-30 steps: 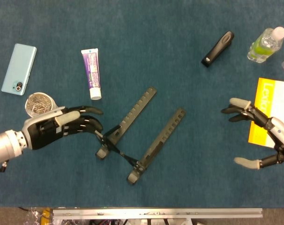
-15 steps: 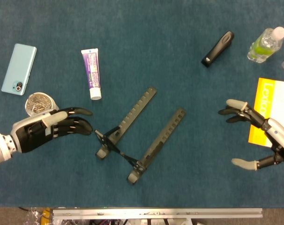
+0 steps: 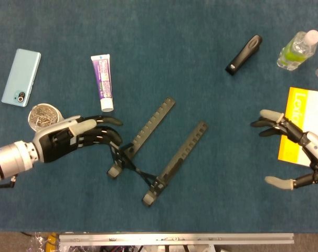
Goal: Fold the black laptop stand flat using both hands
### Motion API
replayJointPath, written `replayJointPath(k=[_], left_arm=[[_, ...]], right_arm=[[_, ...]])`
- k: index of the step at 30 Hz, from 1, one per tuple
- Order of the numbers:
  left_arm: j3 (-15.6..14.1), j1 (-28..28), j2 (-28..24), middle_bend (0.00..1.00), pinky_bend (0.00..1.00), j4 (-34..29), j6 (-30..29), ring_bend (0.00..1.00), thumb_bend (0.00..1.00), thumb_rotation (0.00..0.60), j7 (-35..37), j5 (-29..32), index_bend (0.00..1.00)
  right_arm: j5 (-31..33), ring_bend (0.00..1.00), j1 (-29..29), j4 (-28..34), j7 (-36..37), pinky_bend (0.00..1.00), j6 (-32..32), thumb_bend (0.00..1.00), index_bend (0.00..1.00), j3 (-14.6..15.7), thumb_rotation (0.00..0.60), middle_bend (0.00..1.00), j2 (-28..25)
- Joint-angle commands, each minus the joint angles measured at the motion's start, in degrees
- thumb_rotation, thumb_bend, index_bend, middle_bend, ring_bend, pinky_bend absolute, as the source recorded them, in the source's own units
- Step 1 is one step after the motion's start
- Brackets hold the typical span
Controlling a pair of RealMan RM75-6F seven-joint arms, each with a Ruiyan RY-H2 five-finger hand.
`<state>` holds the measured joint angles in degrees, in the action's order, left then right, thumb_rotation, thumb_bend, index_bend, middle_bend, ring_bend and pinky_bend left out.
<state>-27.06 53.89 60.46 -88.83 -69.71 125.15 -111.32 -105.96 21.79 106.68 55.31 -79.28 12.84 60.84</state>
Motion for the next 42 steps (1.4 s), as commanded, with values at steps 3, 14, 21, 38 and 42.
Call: replayJointPath(k=[3, 14, 21, 38, 42], left_arm=[[0.21, 0.65, 0.79, 0.33, 0.17, -0.07, 1.04, 0.26, 0.34, 0.239, 0.15, 0.79, 0.19], [0.36, 1.39, 2.20, 0.29, 0.17, 0.95, 2.43, 0.21, 0.34, 0.100, -0.20, 1.80, 0.19], [0.34, 2.08, 3.88, 0.29, 0.17, 1.74, 2.77, 0.21, 0.34, 0.089, 0.50, 1.35, 0.19], [-0.43, 2.99, 7.35, 0.30, 0.17, 2.43, 4.19, 0.23, 0.34, 0.089, 1.97, 2.10, 0.19], [-1.15, 2.80, 7.79, 0.30, 0.17, 2.89, 4.09, 0.23, 0.34, 0.086, 2.11, 1.95, 0.19]], right_arm=[[0.15, 0.09, -0.06, -0.43, 0.40, 0.22, -0.03, 0.14, 0.08, -0.11, 0.600, 0.19, 0.04], [0.42, 0.09, -0.24, -1.27, 1.32, 0.22, -0.03, 0.14, 0.08, -0.22, 0.600, 0.19, 0.20], [0.64, 0.09, -0.24, -1.45, 1.38, 0.22, 0.25, 0.14, 0.08, -0.37, 0.600, 0.19, 0.33], [0.96, 0.09, -0.62, -1.55, 1.47, 0.22, 0.18, 0.14, 0.08, -0.52, 0.600, 0.19, 0.19], [0.85, 0.09, -0.67, -1.47, 1.41, 0.22, 0.13, 0.14, 0.08, -0.56, 0.600, 0.19, 0.16]])
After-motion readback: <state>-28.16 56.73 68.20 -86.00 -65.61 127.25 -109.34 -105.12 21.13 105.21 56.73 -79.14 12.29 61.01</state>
